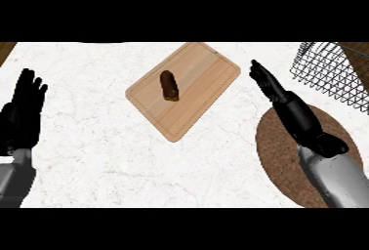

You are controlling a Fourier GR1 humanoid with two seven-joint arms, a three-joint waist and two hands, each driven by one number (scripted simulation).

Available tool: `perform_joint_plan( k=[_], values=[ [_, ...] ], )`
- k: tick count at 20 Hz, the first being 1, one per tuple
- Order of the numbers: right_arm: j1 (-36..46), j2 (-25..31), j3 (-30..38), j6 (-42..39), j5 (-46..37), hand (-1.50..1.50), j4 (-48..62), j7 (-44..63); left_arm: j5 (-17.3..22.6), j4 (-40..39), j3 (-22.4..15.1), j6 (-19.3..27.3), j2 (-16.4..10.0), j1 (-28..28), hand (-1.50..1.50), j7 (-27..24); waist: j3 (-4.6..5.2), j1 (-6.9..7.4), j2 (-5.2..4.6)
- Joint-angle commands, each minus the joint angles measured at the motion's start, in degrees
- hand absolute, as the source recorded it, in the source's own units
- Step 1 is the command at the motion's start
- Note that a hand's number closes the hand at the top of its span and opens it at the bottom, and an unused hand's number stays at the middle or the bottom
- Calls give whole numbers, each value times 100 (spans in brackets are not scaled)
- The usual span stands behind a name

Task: Pick the squash from the placemat and place it in the basket

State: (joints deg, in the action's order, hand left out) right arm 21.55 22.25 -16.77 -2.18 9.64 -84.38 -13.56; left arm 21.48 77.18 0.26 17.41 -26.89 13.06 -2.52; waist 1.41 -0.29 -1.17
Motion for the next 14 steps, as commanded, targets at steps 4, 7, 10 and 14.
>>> perform_joint_plan(
  k=[4,7,10,14],
  values=[
    [-21,955,1827,-1642,1887,150,627,-963,-157,-144,-309,-408,-234,-121,0,388,-171,-36,70],
    [214,2176,1343,-2344,432,150,118,-1531,-115,-210,-592,-602,-82,-158,0,587,-158,-157,78],
    [-565,1879,1026,-2064,-625,-150,75,-2952,-90,-144,-673,-760,-172,-97,0,867,-170,-81,102],
    [-1658,959,883,-775,-1007,-150,-730,-3047,-139,335,-646,-834,-301,-287,0,1225,-144,-36,151]
  ],
)
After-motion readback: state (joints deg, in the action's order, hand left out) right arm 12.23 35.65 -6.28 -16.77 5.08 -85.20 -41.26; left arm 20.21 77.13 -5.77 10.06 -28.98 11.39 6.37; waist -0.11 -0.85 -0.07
